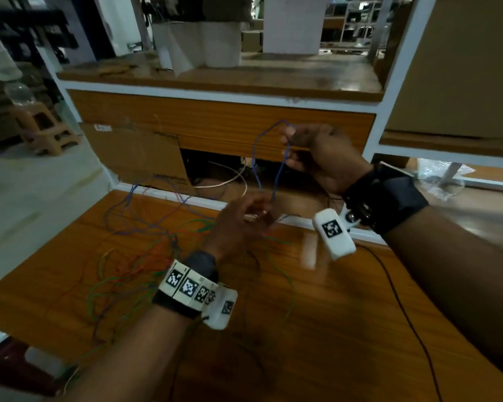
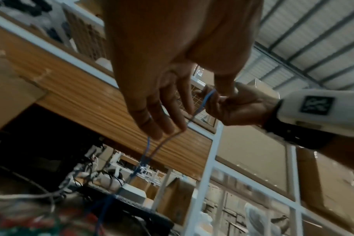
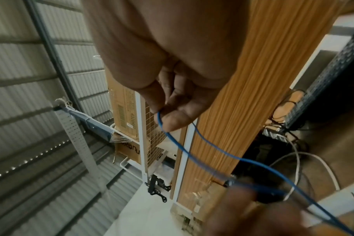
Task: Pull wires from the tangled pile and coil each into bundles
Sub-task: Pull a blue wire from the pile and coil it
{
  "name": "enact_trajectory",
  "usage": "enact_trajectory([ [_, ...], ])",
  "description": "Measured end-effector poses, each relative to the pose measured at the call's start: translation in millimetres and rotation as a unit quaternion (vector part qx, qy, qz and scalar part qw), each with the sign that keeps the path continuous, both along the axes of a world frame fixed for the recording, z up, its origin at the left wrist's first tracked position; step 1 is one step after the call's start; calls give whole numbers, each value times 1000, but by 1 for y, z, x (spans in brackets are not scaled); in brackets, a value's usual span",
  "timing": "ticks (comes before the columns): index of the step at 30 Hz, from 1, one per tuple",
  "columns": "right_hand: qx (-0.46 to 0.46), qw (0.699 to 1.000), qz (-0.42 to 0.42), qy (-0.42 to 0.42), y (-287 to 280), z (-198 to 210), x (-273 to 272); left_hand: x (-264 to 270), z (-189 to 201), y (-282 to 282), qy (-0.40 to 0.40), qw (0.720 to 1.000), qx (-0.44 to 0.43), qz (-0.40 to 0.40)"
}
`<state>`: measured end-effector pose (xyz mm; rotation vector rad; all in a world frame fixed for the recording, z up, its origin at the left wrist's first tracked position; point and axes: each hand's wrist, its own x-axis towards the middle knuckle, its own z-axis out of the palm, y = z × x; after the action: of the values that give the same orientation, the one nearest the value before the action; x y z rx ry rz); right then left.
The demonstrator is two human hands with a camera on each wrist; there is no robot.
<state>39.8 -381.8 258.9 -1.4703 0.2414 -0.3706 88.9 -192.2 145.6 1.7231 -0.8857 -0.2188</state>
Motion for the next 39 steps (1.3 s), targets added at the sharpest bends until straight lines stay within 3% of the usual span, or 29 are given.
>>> enact_trajectory([
  [3,58,998,-12,-8,0,8,3,-4,-18,-14,33,996,44,-74],
  [9,105,994,31,25,-13,17,-13,46,-26,-15,-93,989,22,109],
  [11,133,989,61,11,-17,23,-22,53,-35,-15,-75,990,110,51],
  [13,158,982,102,-13,-21,34,-30,52,-63,-21,-92,969,230,-11],
  [17,142,978,144,-50,-28,57,-46,51,-103,-31,-69,957,274,65],
  [20,118,983,117,-82,-48,73,-61,62,-111,-27,-49,966,240,87],
  [22,111,986,87,-92,-68,81,-71,69,-105,-20,-18,983,169,69],
  [26,58,997,31,-47,-90,73,-83,76,-62,-7,62,996,26,60],
  [28,65,997,37,-29,-81,59,-81,88,-38,-9,24,993,50,102],
  [30,52,997,47,-25,-63,51,-74,93,-15,-13,-45,974,152,161],
  [32,35,998,47,-39,-45,51,-65,74,4,-13,-89,962,180,183],
  [36,21,998,53,-40,-16,59,-50,-13,20,-13,-43,999,-21,-9],
  [39,-12,996,79,-33,8,61,-41,-36,24,-29,-75,992,-86,54],
])
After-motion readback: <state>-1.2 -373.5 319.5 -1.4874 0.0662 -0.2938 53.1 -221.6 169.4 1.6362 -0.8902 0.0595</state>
